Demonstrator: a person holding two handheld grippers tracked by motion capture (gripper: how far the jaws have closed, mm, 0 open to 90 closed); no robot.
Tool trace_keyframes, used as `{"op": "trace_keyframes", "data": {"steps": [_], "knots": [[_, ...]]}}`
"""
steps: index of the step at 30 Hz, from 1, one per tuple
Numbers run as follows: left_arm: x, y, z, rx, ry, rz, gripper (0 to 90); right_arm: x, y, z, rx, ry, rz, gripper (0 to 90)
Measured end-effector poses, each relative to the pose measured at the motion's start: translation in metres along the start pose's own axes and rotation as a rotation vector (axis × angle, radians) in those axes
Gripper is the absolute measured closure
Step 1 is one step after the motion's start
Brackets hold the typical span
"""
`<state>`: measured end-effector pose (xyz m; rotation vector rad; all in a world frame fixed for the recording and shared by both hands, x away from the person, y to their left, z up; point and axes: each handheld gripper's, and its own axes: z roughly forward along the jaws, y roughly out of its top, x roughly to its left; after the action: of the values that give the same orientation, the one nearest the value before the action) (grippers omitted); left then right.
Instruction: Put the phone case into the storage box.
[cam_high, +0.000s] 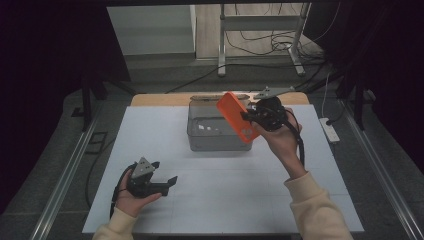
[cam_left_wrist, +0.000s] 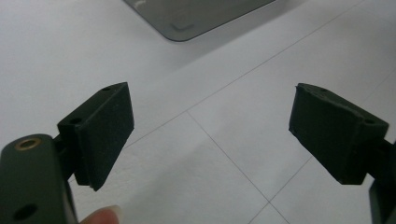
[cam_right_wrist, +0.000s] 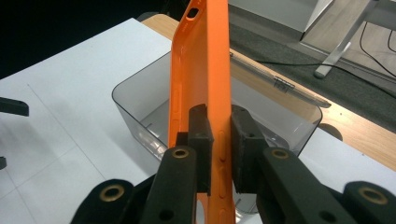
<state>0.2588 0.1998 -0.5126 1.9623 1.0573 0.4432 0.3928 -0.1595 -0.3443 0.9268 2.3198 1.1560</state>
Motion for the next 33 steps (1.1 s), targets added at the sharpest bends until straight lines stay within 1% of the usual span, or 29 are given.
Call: {"op": "trace_keyframes", "data": {"steps": [4,11,16,22,24,25,26,33], "knots": [[0.000,0.000,0.000,0.001,0.000,0.001,13.7,-0.003,0.002,0.002,0.003,-0.007,0.002,80.6],[-0.001,0.000,0.001,0.000,-0.004,-0.003,13.7,-0.008,0.005,0.007,0.004,-0.018,0.026,80.6],[-0.001,0.000,0.001,0.005,-0.007,0.001,13.7,-0.009,0.007,0.010,0.011,-0.027,0.019,80.6],[-0.001,0.000,0.001,0.008,-0.009,0.000,13.7,-0.010,0.011,0.013,0.011,-0.035,0.026,80.6],[-0.001,0.000,0.001,0.011,-0.009,0.002,13.7,-0.011,0.012,0.014,0.011,-0.039,0.029,80.6],[-0.001,0.000,0.001,0.011,-0.010,0.003,13.7,-0.012,0.013,0.014,0.013,-0.036,0.041,80.6],[-0.001,0.000,0.001,0.010,-0.011,0.003,13.7,-0.012,0.013,0.015,0.012,-0.034,0.043,80.6],[-0.002,0.000,0.001,0.009,-0.014,0.007,13.8,-0.017,0.017,0.019,0.011,-0.060,0.058,80.6]]}}
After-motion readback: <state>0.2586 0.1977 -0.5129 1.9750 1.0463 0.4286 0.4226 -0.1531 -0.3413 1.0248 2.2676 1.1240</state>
